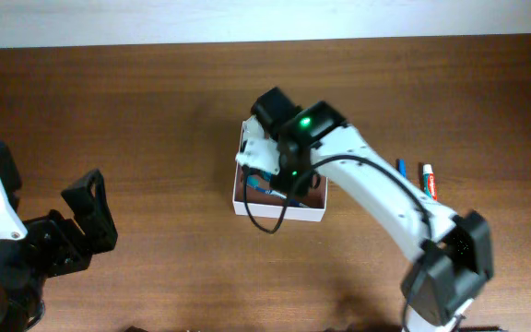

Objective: Pack container
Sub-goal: 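Lay the toothbrush into the front of the box, then grasp the blue razor with the right gripper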

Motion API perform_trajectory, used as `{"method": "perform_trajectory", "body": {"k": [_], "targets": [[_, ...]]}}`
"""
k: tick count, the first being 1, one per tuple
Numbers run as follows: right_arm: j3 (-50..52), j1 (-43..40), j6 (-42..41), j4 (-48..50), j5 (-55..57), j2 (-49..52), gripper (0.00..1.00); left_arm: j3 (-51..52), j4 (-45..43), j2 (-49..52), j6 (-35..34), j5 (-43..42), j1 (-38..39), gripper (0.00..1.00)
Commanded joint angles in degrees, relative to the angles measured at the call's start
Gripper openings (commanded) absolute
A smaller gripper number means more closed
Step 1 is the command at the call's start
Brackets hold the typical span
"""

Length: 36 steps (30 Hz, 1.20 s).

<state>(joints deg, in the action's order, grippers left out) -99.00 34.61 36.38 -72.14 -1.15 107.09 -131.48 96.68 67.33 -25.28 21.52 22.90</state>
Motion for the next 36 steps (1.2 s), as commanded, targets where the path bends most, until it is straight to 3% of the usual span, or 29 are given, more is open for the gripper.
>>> {"method": "perform_trajectory", "body": {"k": [1,6,15,21,27,33,36], "targets": [[-3.08,-5.03,-12.02,-0.55,1.88,-6.8,0.44,-0.31,-0.02,-0.22,0.7,0.98,-0.31,0.99],[-3.06,-18.86,-28.7,-1.51,-5.4,-9.33,0.55,-0.31,-0.02,-0.22,0.7,0.98,-0.31,1.0],[2.1,-38.84,-32.83,-2.23,-12.35,-5.44,0.56,-0.31,-0.02,-0.22,0.7,0.98,-0.31,0.99],[10.6,-41.03,-32.83,1.46,-10.51,-1.68,0.51,-0.31,-0.02,-0.22,0.7,0.98,-0.31,0.99],[21.2,-43.19,-32.89,15.39,-2.54,1.25,0.52,-0.31,-0.02,-0.22,0.7,0.98,-0.31,0.99],[23.67,-45.57,-32.85,18.6,-3.56,4.0,0.5,-0.31,-0.02,-0.22,0.7,0.98,-0.31,0.99],[23.91,-45.48,-32.85,18.86,-6.05,5.68,0.43,-0.31,-0.02,-0.22,0.7,0.98,-0.31,0.99]]}}
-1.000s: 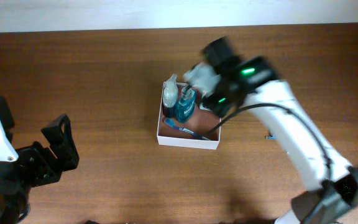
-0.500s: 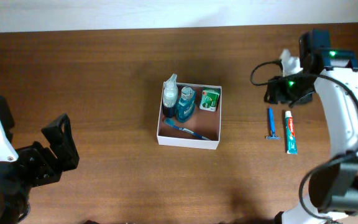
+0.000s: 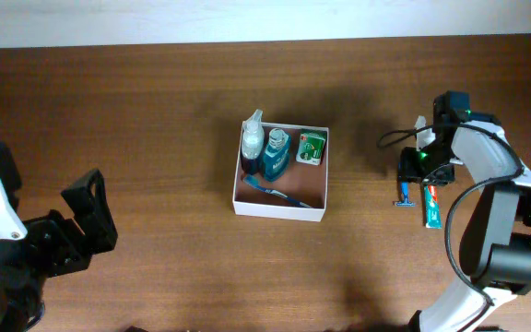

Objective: Pack container
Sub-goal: 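Grasp the blue razor with the right gripper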

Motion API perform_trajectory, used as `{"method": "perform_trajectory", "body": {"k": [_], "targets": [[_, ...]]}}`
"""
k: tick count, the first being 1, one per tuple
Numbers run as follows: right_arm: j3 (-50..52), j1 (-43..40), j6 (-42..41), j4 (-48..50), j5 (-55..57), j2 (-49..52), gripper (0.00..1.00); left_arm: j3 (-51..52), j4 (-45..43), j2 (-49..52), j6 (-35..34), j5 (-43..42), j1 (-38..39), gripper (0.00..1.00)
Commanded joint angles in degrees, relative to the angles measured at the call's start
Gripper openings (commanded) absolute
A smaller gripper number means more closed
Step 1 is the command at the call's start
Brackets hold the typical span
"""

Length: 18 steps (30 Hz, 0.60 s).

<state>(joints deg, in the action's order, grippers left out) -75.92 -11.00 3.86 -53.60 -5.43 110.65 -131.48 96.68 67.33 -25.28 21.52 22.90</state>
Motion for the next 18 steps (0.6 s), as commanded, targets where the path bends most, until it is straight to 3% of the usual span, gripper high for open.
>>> {"method": "perform_trajectory", "body": {"k": [1,8,12,18], "targets": [[0.83,0.15,-0.33,0.33,-3.1,2.62,0.4,-0.31,-0.02,-0.22,0.7,0.98,-0.31,0.99],[0.94,0.15,-0.33,0.74,-4.22,4.55,0.26,-0.31,-0.02,-0.22,0.7,0.98,-0.31,0.99],[0.94,0.15,-0.33,0.94,-3.23,4.55,0.04,-0.31,-0.02,-0.22,0.7,0.98,-0.31,0.99],[-0.76,0.17,-0.33,-3.26,-1.46,3.65,0.04,-0.31,-0.02,-0.22,0.7,0.98,-0.31,1.0]]}}
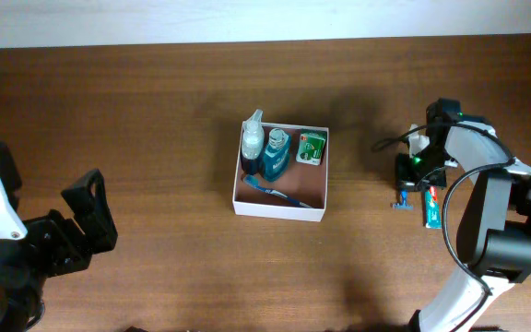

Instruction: Pack container

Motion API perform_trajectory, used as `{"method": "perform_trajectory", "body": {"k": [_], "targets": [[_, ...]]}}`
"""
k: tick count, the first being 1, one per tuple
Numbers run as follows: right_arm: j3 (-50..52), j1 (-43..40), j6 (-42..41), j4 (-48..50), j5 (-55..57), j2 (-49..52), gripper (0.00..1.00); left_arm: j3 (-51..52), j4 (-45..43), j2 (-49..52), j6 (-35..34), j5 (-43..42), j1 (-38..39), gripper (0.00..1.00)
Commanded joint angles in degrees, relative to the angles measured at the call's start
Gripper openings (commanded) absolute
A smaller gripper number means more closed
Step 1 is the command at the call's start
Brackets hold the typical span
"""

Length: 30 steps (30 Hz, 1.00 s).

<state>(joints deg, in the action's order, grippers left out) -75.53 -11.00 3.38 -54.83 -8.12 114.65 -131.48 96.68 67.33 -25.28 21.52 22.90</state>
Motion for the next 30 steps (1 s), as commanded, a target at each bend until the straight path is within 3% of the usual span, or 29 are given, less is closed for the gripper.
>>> {"method": "perform_trajectory", "body": {"k": [1,8,16,21,27,28,30], "targets": [[-2.45,0.26,0.15,-3.72,0.87,-0.83,0.04,-0.31,-0.02,-0.22,0.7,0.98,-0.31,0.99],[-14.64,5.55,3.98,-13.7,-8.04,-7.78,0.04,-0.31,-0.02,-0.22,0.7,0.98,-0.31,0.99],[-23.61,26.32,17.86,-16.31,-9.22,-16.35,0.04,-0.31,-0.02,-0.22,0.7,0.98,-0.31,0.99],[-22.18,38.6,25.75,-16.24,-4.04,-13.62,0.04,-0.31,-0.02,-0.22,0.7,0.98,-0.31,0.99],[-21.49,43.08,30.86,-14.75,-0.44,-6.51,0.04,-0.31,-0.02,-0.22,0.7,0.98,-0.31,0.99],[-21.49,43.23,30.91,-14.16,0.24,-5.38,0.05,-0.31,-0.02,-0.22,0.7,0.98,-0.31,0.99],[-21.49,43.21,30.91,-12.79,1.36,-3.52,0.21,-0.31,-0.02,-0.22,0.7,0.98,-0.31,0.99]]}}
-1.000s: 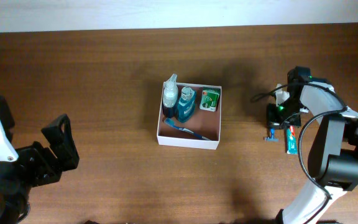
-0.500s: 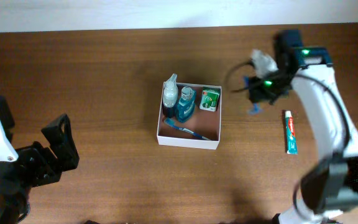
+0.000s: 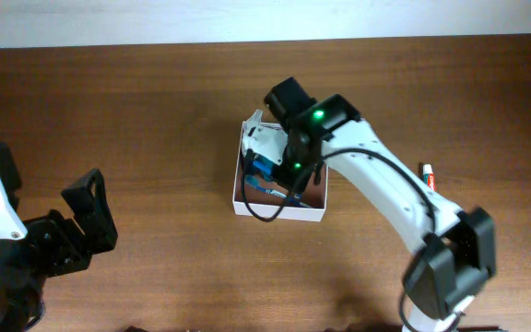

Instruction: Pack container

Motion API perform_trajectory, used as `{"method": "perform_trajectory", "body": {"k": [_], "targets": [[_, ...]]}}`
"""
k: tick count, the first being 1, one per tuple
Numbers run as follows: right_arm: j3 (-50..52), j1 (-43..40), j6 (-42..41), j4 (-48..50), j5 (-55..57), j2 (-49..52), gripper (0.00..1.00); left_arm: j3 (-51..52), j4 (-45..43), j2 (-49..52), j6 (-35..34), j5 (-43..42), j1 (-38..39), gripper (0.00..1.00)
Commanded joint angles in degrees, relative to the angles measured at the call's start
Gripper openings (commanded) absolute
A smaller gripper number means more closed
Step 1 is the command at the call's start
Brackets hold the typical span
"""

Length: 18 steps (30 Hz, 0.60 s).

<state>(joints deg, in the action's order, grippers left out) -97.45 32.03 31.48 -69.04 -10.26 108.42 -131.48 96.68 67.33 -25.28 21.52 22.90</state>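
The white box (image 3: 243,207) sits mid-table. My right arm reaches across it, with the right gripper (image 3: 267,159) low over the box's left half. The wrist hides the fingers, so whether they hold anything does not show. Under the wrist a blue toothbrush (image 3: 271,193) lies on the box floor, with a bit of a blue bottle (image 3: 264,168) above it. The rest of the contents are covered. A toothpaste tube (image 3: 428,177) lies on the table to the right, partly behind the arm. No blue razor shows on the table. My left gripper (image 3: 88,187) rests open at the far left.
The left arm's black body (image 3: 35,249) fills the lower left corner. The right arm's base (image 3: 450,267) stands at the lower right, and its forearm crosses the table diagonally. A pale wall edge (image 3: 247,18) runs along the far side.
My right gripper was down at the blue razor beside the toothpaste at the right. Now it is over the box's left half, and the razor no longer lies on the table. The left arm is unchanged.
First my right gripper was over the box, with razor and toothpaste on the table at the right. Then it stood at those two items, the box showing bottles, a green packet and a toothbrush. It was then down at the razor, and now it is over the box again.
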Motion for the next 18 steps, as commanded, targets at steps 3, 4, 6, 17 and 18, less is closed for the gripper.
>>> {"method": "perform_trajectory", "body": {"k": [3,4,6,17,18], "targets": [[0.44,-0.04,2.78,4.52,6.4,4.85,0.21,-0.31,-0.02,-0.22,0.7,0.98,-0.31,0.99],[0.42,-0.17,2.8,5.16,6.69,5.18,0.23,-0.31,-0.02,-0.22,0.7,0.98,-0.31,0.99],[0.33,-0.17,2.73,5.38,6.71,4.98,0.25,-0.31,-0.02,-0.22,0.7,0.98,-0.31,0.99],[-0.17,-8.44,-17.9,2.29,13.77,-6.58,0.55,-0.31,-0.02,-0.22,0.7,0.98,-0.31,0.99],[-0.17,-10.97,-20.92,1.77,13.75,-7.21,0.59,-0.31,-0.02,-0.22,0.7,0.98,-0.31,0.99]]}}
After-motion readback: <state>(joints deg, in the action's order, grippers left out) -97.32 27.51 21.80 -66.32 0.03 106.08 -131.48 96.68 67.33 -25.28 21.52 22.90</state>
